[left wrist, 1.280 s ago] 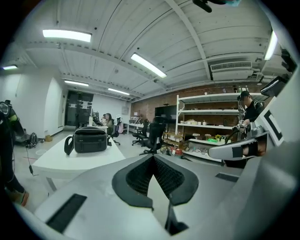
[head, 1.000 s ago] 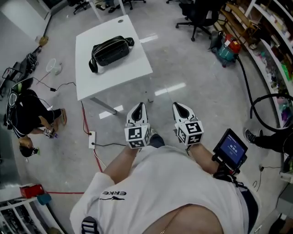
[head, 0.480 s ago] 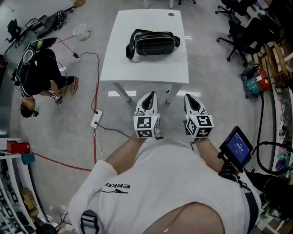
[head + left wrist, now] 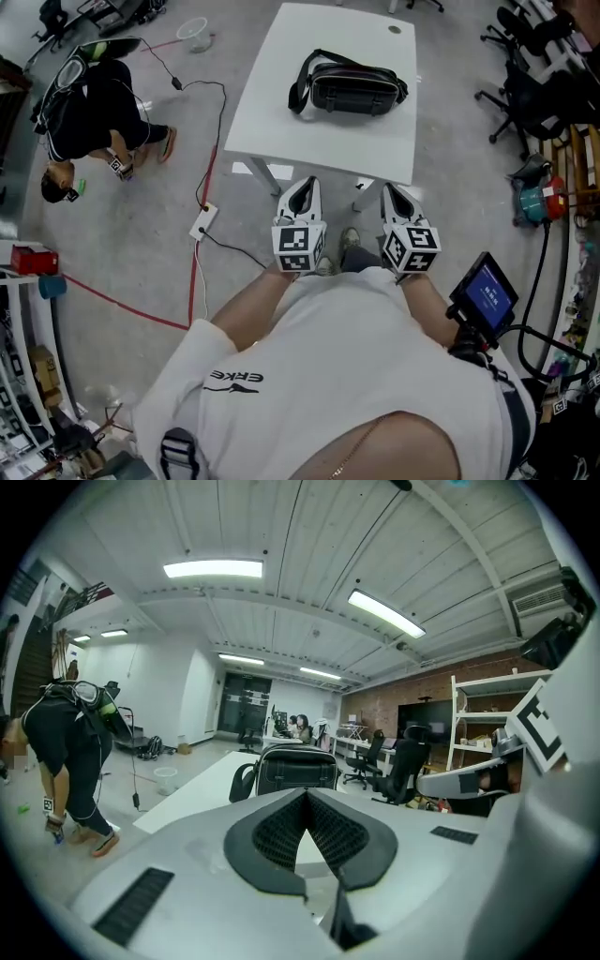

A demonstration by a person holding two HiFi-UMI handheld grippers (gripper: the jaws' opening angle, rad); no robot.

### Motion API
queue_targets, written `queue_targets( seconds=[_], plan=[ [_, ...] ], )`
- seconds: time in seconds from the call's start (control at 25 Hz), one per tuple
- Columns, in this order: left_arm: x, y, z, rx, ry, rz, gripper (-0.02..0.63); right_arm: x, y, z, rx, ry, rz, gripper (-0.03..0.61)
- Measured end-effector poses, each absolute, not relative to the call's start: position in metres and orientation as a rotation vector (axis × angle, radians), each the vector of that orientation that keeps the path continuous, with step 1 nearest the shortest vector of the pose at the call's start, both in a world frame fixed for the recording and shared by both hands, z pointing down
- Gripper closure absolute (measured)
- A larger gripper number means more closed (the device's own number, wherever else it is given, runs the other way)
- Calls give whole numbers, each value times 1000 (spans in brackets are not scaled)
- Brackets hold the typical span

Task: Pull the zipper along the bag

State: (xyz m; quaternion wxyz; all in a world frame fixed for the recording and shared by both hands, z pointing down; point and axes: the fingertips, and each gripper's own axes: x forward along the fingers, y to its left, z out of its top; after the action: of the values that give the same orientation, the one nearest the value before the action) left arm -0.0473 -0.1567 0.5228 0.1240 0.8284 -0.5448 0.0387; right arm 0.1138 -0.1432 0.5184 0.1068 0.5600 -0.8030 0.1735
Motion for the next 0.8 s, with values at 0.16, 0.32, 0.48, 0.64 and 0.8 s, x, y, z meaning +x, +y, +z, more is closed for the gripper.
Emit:
queue_targets(
  seconds=[0.16,0.32,0.48,0.64,0.8],
  plan=[
    [-54,-185,529,2396,-1617,119,609,112,-175,523,1639,-2377,512,574],
    [-54,-225,529,2390,-1651,122,609,119,-216,526,1642,-2388,521,574],
    [-46,-273,519,2404,-1668,132,610,136,-265,519,1681,-2392,537,574],
    [-37,-332,516,2415,-1694,133,609,156,-323,521,1726,-2396,581,574],
    [-43,-350,515,2406,-1705,163,609,165,-340,525,1777,-2375,661,574]
  ],
)
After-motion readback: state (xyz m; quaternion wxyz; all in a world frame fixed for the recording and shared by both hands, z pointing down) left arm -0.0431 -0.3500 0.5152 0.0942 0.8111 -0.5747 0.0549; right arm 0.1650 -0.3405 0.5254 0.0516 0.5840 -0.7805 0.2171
